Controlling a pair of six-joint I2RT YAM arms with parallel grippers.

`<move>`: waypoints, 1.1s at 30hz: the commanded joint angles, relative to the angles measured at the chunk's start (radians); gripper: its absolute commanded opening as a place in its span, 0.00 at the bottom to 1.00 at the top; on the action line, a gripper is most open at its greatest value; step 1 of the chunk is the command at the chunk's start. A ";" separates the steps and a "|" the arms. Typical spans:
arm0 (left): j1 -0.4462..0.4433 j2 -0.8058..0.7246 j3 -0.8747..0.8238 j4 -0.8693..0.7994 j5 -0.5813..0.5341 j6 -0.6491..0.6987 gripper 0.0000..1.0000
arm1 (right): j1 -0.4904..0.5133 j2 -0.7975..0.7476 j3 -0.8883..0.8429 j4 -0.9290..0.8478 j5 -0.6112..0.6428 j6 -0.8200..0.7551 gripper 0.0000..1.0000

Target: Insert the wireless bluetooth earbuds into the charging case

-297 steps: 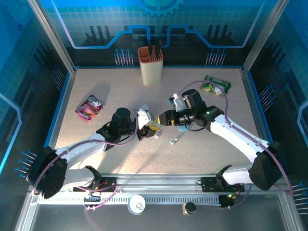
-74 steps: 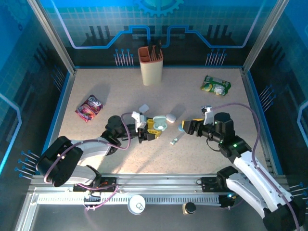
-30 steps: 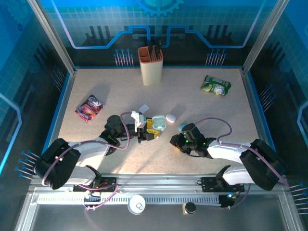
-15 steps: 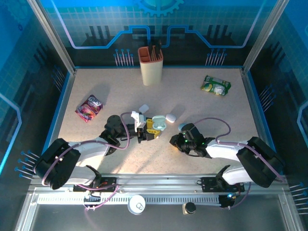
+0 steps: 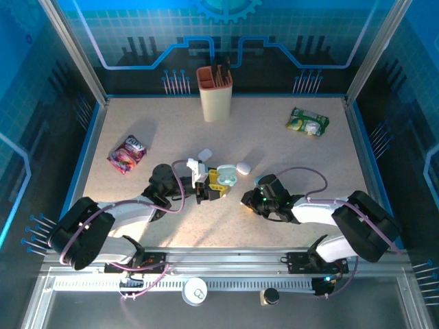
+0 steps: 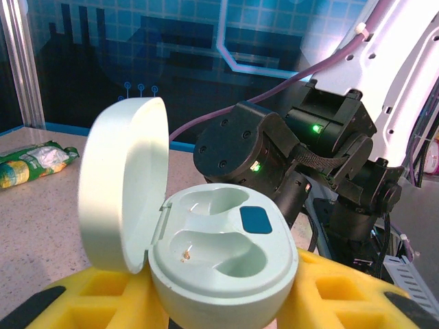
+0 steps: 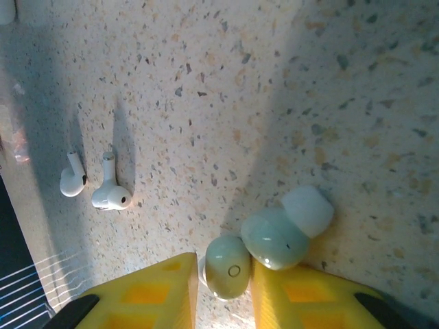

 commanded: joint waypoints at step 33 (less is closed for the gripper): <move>0.005 0.016 -0.012 -0.009 0.010 0.054 0.39 | -0.062 -0.108 0.441 -0.945 0.260 -0.566 0.18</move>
